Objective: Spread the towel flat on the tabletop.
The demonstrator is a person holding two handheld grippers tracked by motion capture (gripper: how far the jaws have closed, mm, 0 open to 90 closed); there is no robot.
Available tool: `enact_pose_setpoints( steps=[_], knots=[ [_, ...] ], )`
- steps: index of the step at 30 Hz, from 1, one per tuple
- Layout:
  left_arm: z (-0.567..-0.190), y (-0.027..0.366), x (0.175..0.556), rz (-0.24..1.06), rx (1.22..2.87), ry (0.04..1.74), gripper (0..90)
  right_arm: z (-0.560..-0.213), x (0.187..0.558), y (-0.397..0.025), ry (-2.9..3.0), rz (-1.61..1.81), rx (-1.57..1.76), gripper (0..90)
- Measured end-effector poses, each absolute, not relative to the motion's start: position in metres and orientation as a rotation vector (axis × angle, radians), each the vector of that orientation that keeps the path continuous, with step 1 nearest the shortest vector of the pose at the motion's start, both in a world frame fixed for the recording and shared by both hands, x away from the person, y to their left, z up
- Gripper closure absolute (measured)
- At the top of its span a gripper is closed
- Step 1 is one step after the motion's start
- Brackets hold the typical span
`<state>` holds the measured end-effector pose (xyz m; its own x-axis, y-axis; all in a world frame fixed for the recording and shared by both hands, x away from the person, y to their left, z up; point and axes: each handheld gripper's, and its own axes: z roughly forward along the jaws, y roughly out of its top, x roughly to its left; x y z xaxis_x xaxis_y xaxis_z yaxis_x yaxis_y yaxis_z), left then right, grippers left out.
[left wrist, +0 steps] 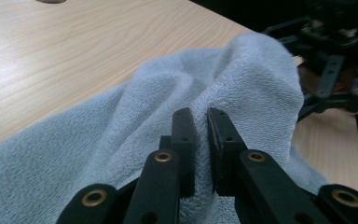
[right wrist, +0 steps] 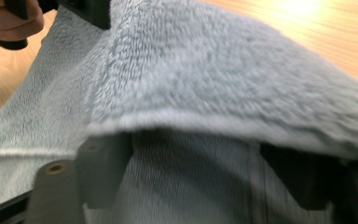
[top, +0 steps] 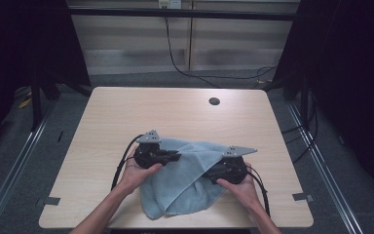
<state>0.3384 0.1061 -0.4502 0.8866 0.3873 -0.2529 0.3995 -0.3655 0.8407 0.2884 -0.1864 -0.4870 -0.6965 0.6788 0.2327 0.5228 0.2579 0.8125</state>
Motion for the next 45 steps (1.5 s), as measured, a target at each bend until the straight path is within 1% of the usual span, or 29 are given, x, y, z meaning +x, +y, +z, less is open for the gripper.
enact_pose_setpoints(
  steps=[2, 4, 7, 8, 11, 16, 17, 18, 19, 20, 21, 22, 23, 25, 27, 30, 33, 34, 35, 37, 38, 39, 40, 43, 44, 45],
  knots=[
    [-0.448, 0.108, 0.337, -0.01, 1.986, 0.57, 82.4, -0.491, 0.294, -0.182, 2.381, 1.428, 1.143, 19.8],
    [-0.447, 0.111, 0.338, 0.004, 1.973, 0.58, 82.8, -0.499, 0.296, -0.176, 2.416, 1.369, 1.129, 19.7],
    [-0.446, 0.116, 0.341, 0.014, 1.959, 0.608, 83.2, -0.501, 0.293, -0.172, 2.426, 1.352, 1.108, 22.9],
    [-0.447, 0.121, 0.343, -0.004, 1.937, 0.627, 83.2, -0.498, 0.291, -0.172, 2.423, 1.379, 1.098, 23.9],
    [-0.448, 0.123, 0.345, -0.008, 1.929, 0.638, 83.2, -0.496, 0.29, -0.171, 2.434, 1.41, 1.073, 24.6],
    [-0.448, 0.124, 0.346, -0.002, 1.917, 0.652, 83.3, -0.51, 0.291, -0.157, 2.516, 1.304, 1.042, 25.6],
    [-0.447, 0.125, 0.347, -0.003, 1.914, 0.654, 83.3, -0.51, 0.291, -0.155, 2.507, 1.291, 1.044, 28.5],
    [-0.447, 0.125, 0.347, -0.003, 1.914, 0.654, 83.3, -0.51, 0.29, -0.154, 2.49, 1.263, 1.044, 34.0],
    [-0.446, 0.126, 0.347, 0.004, 1.908, 0.662, 83.3, -0.51, 0.29, -0.154, 2.49, 1.263, 1.044, 34.0],
    [-0.446, 0.129, 0.348, 0.008, 1.9, 0.667, 83.4, -0.508, 0.287, -0.152, 2.465, 1.176, 1.008, 51.9],
    [-0.444, 0.133, 0.35, 0.02, 1.887, 0.691, 83.4, -0.507, 0.287, -0.154, 2.461, 1.163, 1.019, 63.5],
    [-0.443, 0.136, 0.35, 0.025, 1.882, 0.697, 83.6, -0.507, 0.289, -0.157, 2.454, 1.17, 1.042, 73.3],
    [-0.442, 0.139, 0.35, 0.033, 1.88, 0.697, 83.7, -0.508, 0.291, -0.161, 2.454, 1.18, 1.059, 79.7],
    [-0.441, 0.143, 0.349, 0.041, 1.871, 0.704, 83.7, -0.508, 0.293, -0.165, 2.453, 1.194, 1.087, 81.1],
    [-0.436, 0.155, 0.35, 0.066, 1.837, 0.723, 84.0, -0.505, 0.295, -0.17, 2.445, 1.159, 1.105, 82.7],
    [-0.432, 0.163, 0.35, 0.078, 1.81, 0.739, 84.3, -0.499, 0.297, -0.177, 2.415, 1.179, 1.149, 83.0],
    [-0.424, 0.174, 0.352, 0.085, 1.767, 0.755, 84.5, -0.475, 0.301, -0.197, 2.304, 1.236, 1.199, 83.3],
    [-0.421, 0.176, 0.352, 0.09, 1.752, 0.753, 84.6, -0.468, 0.303, -0.2, 2.277, 1.241, 1.204, 83.3],
    [-0.421, 0.176, 0.352, 0.09, 1.752, 0.753, 84.6, -0.468, 0.303, -0.2, 2.277, 1.241, 1.204, 83.3],
    [-0.413, 0.179, 0.353, 0.102, 1.725, 0.755, 84.6, -0.454, 0.307, -0.207, 2.231, 1.246, 1.218, 83.3],
    [-0.405, 0.184, 0.354, 0.12, 1.701, 0.756, 84.6, -0.439, 0.312, -0.212, 2.196, 1.254, 1.217, 83.3],
    [-0.405, 0.184, 0.354, 0.12, 1.701, 0.756, 84.7, -0.439, 0.312, -0.212, 2.196, 1.254, 1.217, 83.3],
    [-0.397, 0.19, 0.356, 0.145, 1.67, 0.772, 84.7, -0.422, 0.318, -0.217, 2.153, 1.268, 1.218, 83.3],
    [-0.388, 0.199, 0.359, 0.157, 1.635, 0.79, 84.8, -0.398, 0.327, -0.227, 2.077, 1.288, 1.243, 83.3],
    [-0.384, 0.203, 0.361, 0.164, 1.616, 0.801, 84.8, -0.398, 0.327, -0.227, 2.077, 1.288, 1.243, 83.3],
    [-0.376, 0.21, 0.365, 0.188, 1.586, 0.817, 84.8, -0.383, 0.333, -0.233, 2.027, 1.309, 1.258, 83.4]
  ],
)
